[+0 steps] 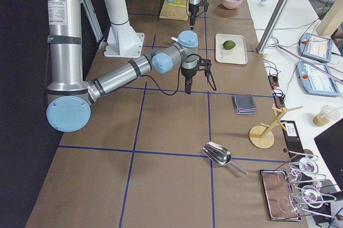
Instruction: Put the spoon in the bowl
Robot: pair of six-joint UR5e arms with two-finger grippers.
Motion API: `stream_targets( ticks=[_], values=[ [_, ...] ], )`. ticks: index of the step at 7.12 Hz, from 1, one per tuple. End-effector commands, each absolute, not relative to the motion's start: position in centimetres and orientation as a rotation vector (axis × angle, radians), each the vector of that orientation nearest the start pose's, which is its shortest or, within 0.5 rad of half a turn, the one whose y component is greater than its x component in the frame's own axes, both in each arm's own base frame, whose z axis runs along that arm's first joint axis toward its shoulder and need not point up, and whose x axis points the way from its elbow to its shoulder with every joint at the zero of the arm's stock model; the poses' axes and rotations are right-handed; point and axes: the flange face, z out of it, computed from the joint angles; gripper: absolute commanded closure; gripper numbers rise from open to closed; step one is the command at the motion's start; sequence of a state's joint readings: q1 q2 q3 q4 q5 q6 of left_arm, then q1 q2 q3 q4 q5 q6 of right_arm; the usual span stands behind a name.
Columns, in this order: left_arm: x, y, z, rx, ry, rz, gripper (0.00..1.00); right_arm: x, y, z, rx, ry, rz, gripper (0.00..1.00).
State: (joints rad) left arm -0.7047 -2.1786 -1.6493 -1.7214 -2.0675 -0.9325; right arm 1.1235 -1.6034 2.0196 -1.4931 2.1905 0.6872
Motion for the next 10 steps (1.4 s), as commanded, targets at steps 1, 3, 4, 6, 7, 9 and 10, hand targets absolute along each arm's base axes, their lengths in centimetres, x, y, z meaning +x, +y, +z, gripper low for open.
stream_targets(
  ticks=[1, 3, 4, 6, 7, 9, 10],
  values=[
    [31.6, -53.3, 34.6, 0.17, 0.873, 0.209, 0.18, -6.2, -47.2, 52.2, 0.088, -0.77, -0.041, 0.01],
    [16.1, -55.1, 45.0, 0.189, 0.784, 0.313, 0.18, -1.0, -48.1, 56.8, 0.115, -0.758, -0.098, 0.01],
    [8.3, -55.6, 48.3, 0.168, 0.753, 0.324, 0.18, 0.4, -48.0, 58.2, 0.116, -0.775, -0.121, 0.01],
    [-2.7, -55.1, 53.6, 0.034, 0.779, 0.227, 0.12, 1.7, -47.8, 62.2, 0.092, -0.781, -0.197, 0.01],
    [-4.9, -54.7, 55.8, -0.002, 0.796, 0.171, 0.01, 2.9, -47.6, 63.5, 0.083, -0.78, -0.222, 0.01],
    [-5.6, -51.5, 59.9, -0.045, 0.804, 0.163, 0.0, 3.8, -48.5, 62.8, 0.055, -0.78, -0.204, 0.01],
    [-5.6, -50.5, 60.5, -0.053, 0.811, 0.171, 0.0, 3.9, -48.2, 63.2, 0.055, -0.781, -0.218, 0.01]
  ],
)
